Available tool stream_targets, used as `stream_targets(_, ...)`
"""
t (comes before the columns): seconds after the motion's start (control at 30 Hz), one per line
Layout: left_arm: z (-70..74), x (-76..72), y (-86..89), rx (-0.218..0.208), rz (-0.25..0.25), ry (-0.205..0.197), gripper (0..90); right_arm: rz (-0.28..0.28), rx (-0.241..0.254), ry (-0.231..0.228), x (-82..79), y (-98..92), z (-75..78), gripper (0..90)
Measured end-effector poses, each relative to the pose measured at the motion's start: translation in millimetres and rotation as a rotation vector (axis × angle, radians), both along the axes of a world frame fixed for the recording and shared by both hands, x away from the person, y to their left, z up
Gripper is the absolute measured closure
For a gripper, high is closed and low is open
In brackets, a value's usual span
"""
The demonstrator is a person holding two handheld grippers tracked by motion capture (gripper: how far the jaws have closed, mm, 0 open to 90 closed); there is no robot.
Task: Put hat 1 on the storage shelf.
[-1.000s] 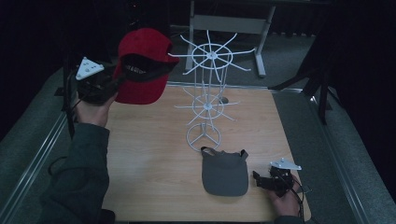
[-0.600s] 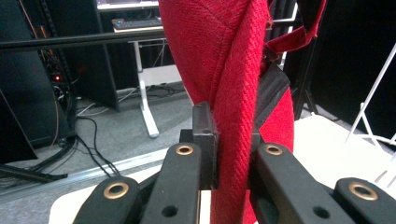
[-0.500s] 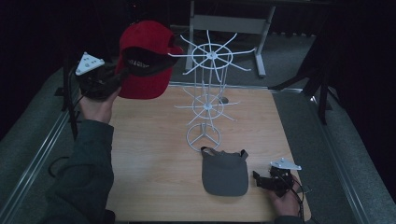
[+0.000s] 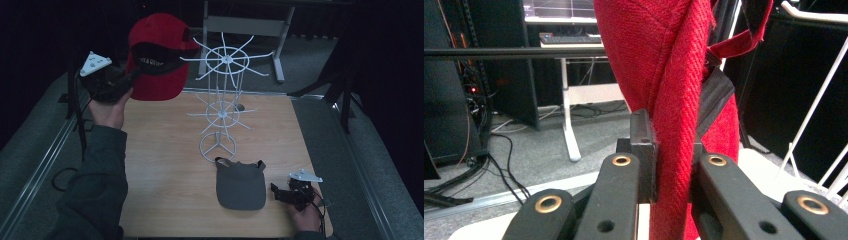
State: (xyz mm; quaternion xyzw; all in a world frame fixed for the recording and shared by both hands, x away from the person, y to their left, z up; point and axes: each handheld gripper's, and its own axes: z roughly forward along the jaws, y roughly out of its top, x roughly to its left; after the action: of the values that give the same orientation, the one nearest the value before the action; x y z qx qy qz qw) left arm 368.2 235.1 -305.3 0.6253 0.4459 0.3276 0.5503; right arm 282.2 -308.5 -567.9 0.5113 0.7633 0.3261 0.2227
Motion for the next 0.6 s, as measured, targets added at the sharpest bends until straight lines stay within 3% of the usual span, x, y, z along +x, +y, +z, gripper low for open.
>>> stream_targets(0.6, 5.5, -2.2, 2.1, -0.079, -0.008, -0.024, 84.9, 0.0, 0.0, 0.0, 0.0, 0.0, 0.0, 13.8)
